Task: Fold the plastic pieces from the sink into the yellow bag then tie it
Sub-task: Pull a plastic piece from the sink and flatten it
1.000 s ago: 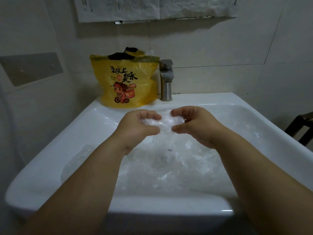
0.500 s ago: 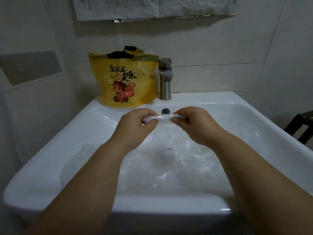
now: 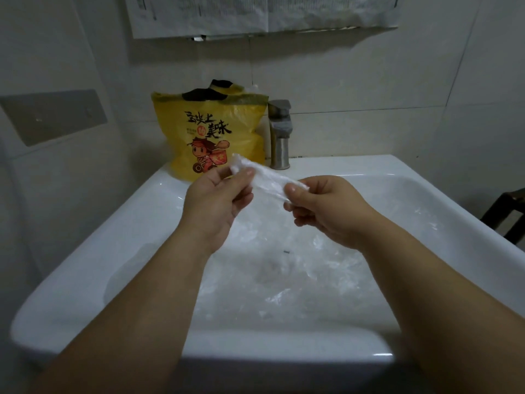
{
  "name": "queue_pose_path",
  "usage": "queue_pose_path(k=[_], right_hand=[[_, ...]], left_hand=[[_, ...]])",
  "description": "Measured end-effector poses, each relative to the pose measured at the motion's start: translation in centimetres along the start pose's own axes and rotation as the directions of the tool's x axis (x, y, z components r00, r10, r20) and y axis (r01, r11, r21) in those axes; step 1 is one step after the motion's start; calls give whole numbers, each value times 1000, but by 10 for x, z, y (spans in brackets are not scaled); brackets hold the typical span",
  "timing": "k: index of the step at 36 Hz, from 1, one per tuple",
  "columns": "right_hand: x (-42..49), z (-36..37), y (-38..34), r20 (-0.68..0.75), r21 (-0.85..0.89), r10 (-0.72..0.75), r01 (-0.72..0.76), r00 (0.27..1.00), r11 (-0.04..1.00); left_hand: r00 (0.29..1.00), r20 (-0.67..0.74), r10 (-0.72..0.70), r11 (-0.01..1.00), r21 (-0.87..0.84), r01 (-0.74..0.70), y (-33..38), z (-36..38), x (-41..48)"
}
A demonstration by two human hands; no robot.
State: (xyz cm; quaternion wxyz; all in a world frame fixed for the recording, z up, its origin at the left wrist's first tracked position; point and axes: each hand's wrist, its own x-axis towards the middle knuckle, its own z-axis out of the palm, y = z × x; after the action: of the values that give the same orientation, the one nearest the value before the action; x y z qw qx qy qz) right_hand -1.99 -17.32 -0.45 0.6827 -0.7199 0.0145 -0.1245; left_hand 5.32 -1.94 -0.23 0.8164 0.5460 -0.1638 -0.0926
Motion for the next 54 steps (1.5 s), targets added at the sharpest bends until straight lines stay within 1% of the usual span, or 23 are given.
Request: queue_pose_path(k=[1,2,3,5,6,7,11,13,15,16,19,21,23,26,28,34,36,38,41,47,51,54], right_hand=[[0,3,1,-5,40,13,-13,1000,999],[1,7,2,3,69,23,-24,1000,997],[1,11,3,23,92,31,-33,999,995],[-1,20,5,79,128,36,-46,996,991],[-1,23,6,104,130,34,-48,994,990],[-2,27,6,118,123,32,-46,992,991],[-3,27,4,132,109,48,-63,990,992],[-2,22,2,130,115,76,-91,989,989],[0,16,1,114,123,109,-123,987,985],[0,13,0,108,115,121,-133,987,984],[0,6,0,98,48,141,-146,985,988],[0,3,0,91,37,149,-153,985,988],[0,1,0,89,23,147,-150,985,988],[-1,-1,0,76,10,151,-152,986,988],[-1,-4,-1,68,19,152,-154,986,988],[-2,-20,-4,64,-32,206,-204,977,978],[-3,-24,-5,70,-53,215,-212,974,976],[-3,-26,-5,85,-50,207,-204,975,978],[-2,-26,-6,104,46,172,-177,980,983],[-3,-23,-9,120,206,94,-118,988,971],[-4,-21,-12,123,253,67,-97,990,963],[-4,-21,-13,105,244,69,-93,992,965]], left_hand=[[999,35,-29,997,-70,31,-1,2,0],[993,91,-71,992,-94,80,-3,3,-1],[981,148,-127,989,-60,137,-6,6,-3],[948,230,-222,972,129,197,-14,12,-9],[938,245,-247,958,207,198,-19,16,-11],[936,239,-259,949,243,201,-22,20,-12],[945,194,-264,951,214,222,-20,24,-9],[952,179,-250,964,133,228,-16,21,-5],[967,130,-218,976,45,214,-13,16,-4],[975,99,-201,979,43,198,-12,14,-3],[990,5,-144,982,127,142,-12,8,-2],[995,-57,-86,988,126,93,-12,5,-1],[996,-84,-44,988,145,56,-10,1,1],[997,-67,-46,983,174,57,-8,-2,0],[998,-24,-55,979,197,59,-8,-5,-1],[985,153,-79,918,397,12,-6,-13,-3],[979,186,-84,886,464,-12,-5,-14,-6],[972,207,-112,867,499,-6,-3,-13,-8],[970,211,-121,892,452,13,0,-9,-9],[961,228,-155,973,203,109,6,-3,-10],[948,255,-189,982,55,181,10,-1,-12],[939,274,-206,976,-8,216,11,-2,-13]])
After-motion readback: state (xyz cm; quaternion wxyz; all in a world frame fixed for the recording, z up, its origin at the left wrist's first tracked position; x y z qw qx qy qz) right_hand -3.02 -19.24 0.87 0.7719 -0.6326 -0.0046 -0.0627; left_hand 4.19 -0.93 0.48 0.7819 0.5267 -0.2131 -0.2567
